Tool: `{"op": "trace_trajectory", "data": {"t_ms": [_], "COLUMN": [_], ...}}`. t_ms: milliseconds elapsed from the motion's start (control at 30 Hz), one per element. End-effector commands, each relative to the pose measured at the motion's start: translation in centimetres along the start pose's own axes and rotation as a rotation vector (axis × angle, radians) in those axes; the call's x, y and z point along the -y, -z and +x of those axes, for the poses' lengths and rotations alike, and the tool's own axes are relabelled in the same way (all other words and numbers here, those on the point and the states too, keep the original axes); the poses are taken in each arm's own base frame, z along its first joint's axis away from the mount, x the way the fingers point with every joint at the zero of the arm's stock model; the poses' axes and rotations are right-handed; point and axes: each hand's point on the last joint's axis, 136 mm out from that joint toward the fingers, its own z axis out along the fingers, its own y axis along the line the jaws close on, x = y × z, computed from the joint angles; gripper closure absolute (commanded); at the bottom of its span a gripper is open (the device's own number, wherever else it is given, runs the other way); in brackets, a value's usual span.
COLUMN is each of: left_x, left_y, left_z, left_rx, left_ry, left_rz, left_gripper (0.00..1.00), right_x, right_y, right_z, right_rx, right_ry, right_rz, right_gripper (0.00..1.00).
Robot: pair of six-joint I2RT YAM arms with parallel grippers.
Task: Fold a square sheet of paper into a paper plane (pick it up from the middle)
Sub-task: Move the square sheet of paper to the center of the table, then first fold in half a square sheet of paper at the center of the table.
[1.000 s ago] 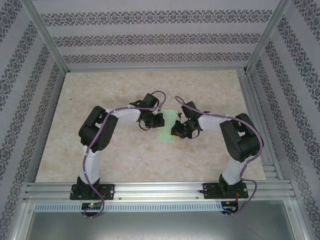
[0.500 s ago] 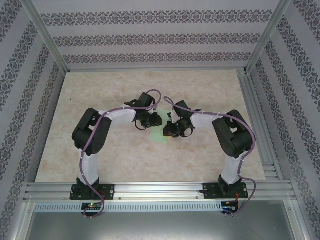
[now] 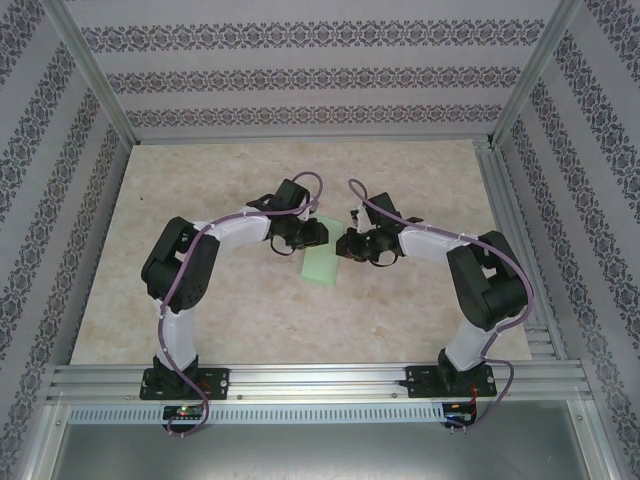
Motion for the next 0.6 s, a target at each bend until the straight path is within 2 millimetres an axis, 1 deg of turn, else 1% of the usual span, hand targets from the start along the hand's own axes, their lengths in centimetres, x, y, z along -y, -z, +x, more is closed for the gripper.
{"op": "trace_trajectory", "data": {"t_ms": [0,100,167,300,433,567], "left_x": [1.5,1.4,1.3,0.8,0.4,1.1], "left_y": [-0.7,-0.9,-0.9,-0.9,-0.7,-0.7], "left_z": [-0.2,0.3,0.6,1.5,2.4,3.3], "left_rx": [-0.003,-0.011,-0.016,-0.019,-0.02,-0.026], "left_ry": [-0.022,-0.013,-0.008,0.008,0.029,0.037], "left_rz": [0.05,0.05,0.046,0.035,0.036,0.064], "left_gripper": [0.74,0.77,0.78,0.8,0.8,0.81], "right_x": [-0.1,-1.3,-1.6,-0.7,0.1,0.8], "right_y": [0.4,0.2,-0.3,-1.4,-2.2,-3.3], "right_z": [-2.5,-4.2,-5.0,-6.0,-6.8,-6.7], "right_rx": [0.089,0.102,0.099,0.088,0.086,0.036], "right_ry": [-0.038,-0.013,-0.007,-0.017,-0.033,-0.033], "right_rz": [-0.016,-0.057,-0.063,-0.029,-0.017,-0.011], "right_gripper": [0.84,0.84,0.85,0.85,0.85,0.85]}}
